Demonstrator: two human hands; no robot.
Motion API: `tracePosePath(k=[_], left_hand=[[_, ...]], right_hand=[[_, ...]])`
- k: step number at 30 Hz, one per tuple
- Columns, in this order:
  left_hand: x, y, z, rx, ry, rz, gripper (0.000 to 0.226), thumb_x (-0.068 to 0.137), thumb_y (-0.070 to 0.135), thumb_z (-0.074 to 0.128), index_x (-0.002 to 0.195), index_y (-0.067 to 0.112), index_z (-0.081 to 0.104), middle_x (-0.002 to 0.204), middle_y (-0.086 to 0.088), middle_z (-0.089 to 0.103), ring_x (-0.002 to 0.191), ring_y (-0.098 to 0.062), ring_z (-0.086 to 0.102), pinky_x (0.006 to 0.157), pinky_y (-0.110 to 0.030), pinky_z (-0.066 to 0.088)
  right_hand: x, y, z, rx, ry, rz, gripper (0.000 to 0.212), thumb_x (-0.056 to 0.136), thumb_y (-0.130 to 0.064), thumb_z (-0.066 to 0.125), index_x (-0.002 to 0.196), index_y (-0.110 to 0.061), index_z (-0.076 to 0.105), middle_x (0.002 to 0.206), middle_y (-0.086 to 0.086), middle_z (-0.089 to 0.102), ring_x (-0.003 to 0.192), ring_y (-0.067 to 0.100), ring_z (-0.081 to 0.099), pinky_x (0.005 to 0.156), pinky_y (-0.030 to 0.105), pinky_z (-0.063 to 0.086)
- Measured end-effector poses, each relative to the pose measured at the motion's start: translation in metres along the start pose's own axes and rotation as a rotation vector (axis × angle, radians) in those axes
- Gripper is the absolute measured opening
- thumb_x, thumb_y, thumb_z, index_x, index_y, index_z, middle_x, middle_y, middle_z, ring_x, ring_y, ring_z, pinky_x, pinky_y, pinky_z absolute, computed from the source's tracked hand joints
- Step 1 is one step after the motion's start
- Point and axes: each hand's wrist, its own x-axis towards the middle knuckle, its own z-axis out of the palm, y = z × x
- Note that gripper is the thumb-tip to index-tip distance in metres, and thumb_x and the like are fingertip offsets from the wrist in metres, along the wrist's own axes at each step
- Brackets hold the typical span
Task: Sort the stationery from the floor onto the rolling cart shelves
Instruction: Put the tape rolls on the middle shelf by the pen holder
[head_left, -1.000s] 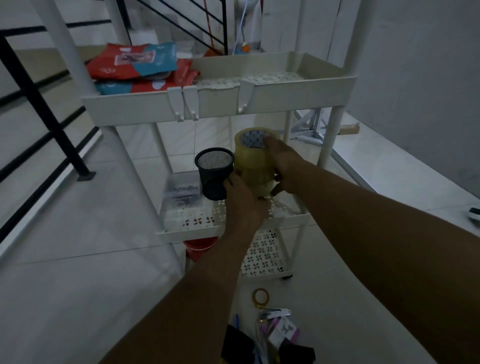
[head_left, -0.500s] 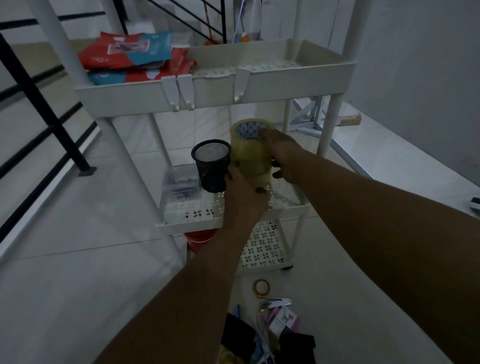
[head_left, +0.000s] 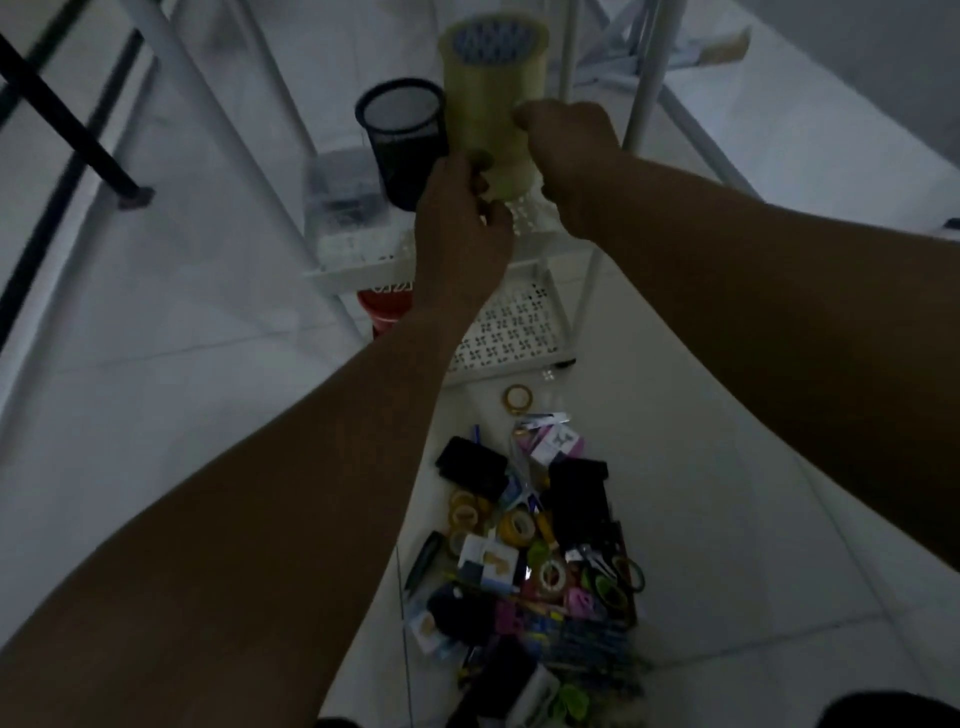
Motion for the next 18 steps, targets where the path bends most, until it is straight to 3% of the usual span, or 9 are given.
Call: tracePosePath(k=[3,7,11,13,16,18], left_hand=[[-0.019,-0.002,-0.01,0.027,-0.019,0.034,0.029,0.083,0.004,0.053,0.112,0.005,0.059,0.095,-0.007,0.059,0.076,-0.007,0.053,0.068,-0.012,0.044],[-0.056,-0.021,-0.022,0.023,-0.074,-0.063,0.019,0.087,0.009,0.052,0.105,0.007,0.059,0.092,-0.002,0.06,0.075,-0.004,0.054,0.069,-0.006,0.042],[-0.1,-0.05,-0.033,0.124,-0.128,-0.437,0.009,0.088,0.006,0.048,0.091,0.014,0.051,0.082,0.003,0.056,0.074,-0.009,0.052,0.063,-0.015,0.039],[-0.121,-0.068,-0.035,0.287,-0.219,-0.694,0.006,0.086,0.009,0.048,0.083,0.014,0.05,0.092,-0.004,0.061,0.082,-0.02,0.056,0.069,-0.025,0.039],[-0.153,-0.098,-0.035,0.338,-0.419,-1.084,0.012,0.088,0.01,0.055,0.089,0.0,0.06,0.113,-0.021,0.063,0.091,-0.031,0.061,0.07,-0.029,0.042],[-0.173,-0.111,-0.033,0.247,-0.593,-1.205,0.019,0.089,0.01,0.06,0.097,-0.007,0.062,0.115,-0.022,0.061,0.088,-0.027,0.058,0.065,-0.03,0.043]], right_hand=[[-0.02,0.011,-0.001,0.016,0.06,-0.046,0.006,0.082,-0.021,0.059,0.087,-0.018,0.061,0.069,-0.003,0.053,0.056,0.01,0.047,0.051,0.02,0.036],[-0.05,0.033,-0.005,-0.059,0.184,-0.178,0.027,0.081,-0.021,0.062,0.107,-0.015,0.06,0.077,-0.013,0.056,0.066,-0.004,0.05,0.045,0.009,0.037],[-0.081,0.073,-0.004,-0.111,0.206,-0.26,0.014,0.08,-0.02,0.066,0.091,-0.012,0.063,0.083,-0.005,0.064,0.077,0.005,0.059,0.065,0.013,0.047],[-0.091,0.102,-0.003,-0.159,0.151,-0.231,0.013,0.081,-0.016,0.067,0.091,-0.01,0.062,0.088,0.0,0.066,0.083,0.011,0.062,0.071,0.019,0.049],[-0.099,0.149,-0.001,-0.329,-0.003,-0.102,0.018,0.079,-0.017,0.072,0.091,-0.009,0.062,0.095,0.005,0.066,0.089,0.016,0.063,0.08,0.025,0.052],[-0.102,0.178,-0.002,-0.524,-0.139,0.004,0.024,0.076,-0.021,0.077,0.092,-0.007,0.065,0.098,0.007,0.066,0.09,0.018,0.062,0.081,0.027,0.051]])
